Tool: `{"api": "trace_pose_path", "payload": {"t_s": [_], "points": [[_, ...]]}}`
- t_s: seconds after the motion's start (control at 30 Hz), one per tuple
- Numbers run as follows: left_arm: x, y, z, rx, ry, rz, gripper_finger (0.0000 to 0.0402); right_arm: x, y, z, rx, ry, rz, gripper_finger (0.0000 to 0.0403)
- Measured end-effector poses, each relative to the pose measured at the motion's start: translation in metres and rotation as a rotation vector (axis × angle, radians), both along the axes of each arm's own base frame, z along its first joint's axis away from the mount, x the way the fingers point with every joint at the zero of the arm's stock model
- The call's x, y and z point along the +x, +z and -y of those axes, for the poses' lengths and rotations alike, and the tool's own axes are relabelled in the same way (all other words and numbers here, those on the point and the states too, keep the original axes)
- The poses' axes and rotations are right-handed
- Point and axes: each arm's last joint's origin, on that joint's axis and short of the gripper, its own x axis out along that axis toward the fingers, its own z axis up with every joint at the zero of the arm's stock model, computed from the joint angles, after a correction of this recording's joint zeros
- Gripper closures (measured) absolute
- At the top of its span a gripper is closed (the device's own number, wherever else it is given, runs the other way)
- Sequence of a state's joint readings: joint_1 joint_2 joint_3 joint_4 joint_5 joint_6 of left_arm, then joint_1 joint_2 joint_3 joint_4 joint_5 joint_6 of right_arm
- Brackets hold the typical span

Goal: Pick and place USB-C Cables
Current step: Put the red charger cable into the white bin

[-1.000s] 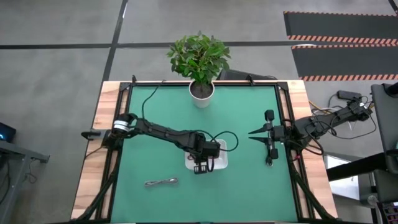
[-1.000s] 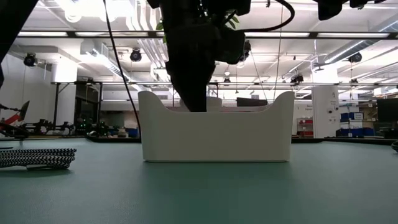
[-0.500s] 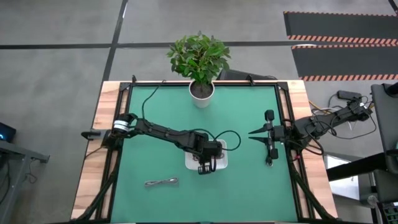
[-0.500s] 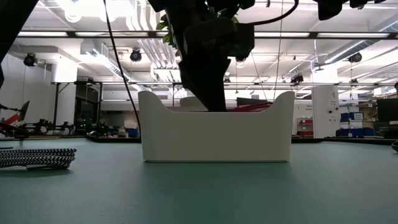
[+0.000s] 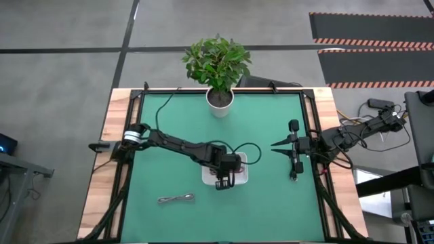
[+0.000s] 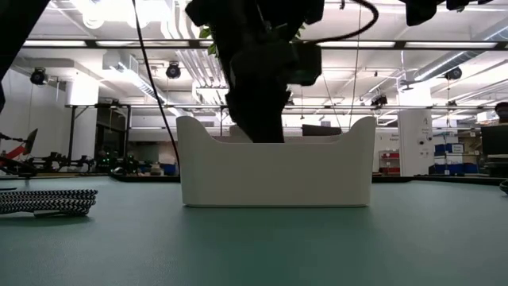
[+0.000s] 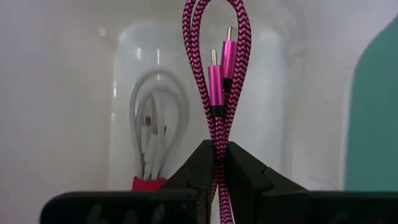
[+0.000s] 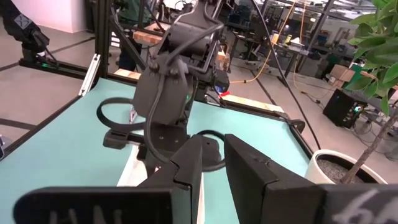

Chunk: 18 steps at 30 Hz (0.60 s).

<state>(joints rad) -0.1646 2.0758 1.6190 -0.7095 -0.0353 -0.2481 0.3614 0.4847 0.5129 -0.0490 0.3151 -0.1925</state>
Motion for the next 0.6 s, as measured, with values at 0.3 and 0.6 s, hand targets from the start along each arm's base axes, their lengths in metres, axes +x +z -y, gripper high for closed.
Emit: {"api": "trace_pose_path", "payload": {"t_s": [0.3, 0.6], "points": [[-0.003, -0.013, -0.001, 0.000, 0.001, 0.000, 0.0389, 0.000, 0.000, 0.000, -0.001, 0.000, -0.001, 0.0344], [-0.007, -0.022, -0.001, 0.001, 0.001, -0.009, 0.0386, 0.000, 0.000, 0.000, -0.001, 0.000, 0.000, 0.0344]]}}
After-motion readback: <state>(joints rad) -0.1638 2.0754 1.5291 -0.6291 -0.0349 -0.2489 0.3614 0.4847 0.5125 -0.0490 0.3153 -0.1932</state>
